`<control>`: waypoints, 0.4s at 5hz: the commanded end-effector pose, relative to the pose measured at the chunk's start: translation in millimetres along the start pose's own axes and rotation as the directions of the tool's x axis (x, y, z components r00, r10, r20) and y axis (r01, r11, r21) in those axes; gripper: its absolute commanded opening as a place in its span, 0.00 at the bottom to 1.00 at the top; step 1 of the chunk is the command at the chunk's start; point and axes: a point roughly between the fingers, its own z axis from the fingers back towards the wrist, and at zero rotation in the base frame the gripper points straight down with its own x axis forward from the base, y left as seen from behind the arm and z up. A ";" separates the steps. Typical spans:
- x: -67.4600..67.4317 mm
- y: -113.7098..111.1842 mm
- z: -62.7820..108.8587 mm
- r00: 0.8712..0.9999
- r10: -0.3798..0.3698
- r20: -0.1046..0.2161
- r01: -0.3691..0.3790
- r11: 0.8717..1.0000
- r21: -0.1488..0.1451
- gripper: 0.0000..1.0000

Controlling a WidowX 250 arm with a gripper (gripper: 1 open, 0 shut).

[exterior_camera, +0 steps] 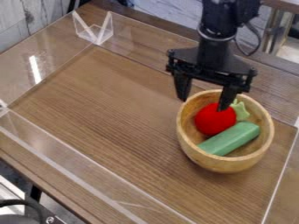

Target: Move the red fruit to the left

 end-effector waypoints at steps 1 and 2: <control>6.3 4.7 0.9 0.998 0.052 0.023 -0.052 0.999 0.002 1.00; 7.2 8.9 -7.0 0.995 0.095 0.012 -0.095 0.995 0.015 1.00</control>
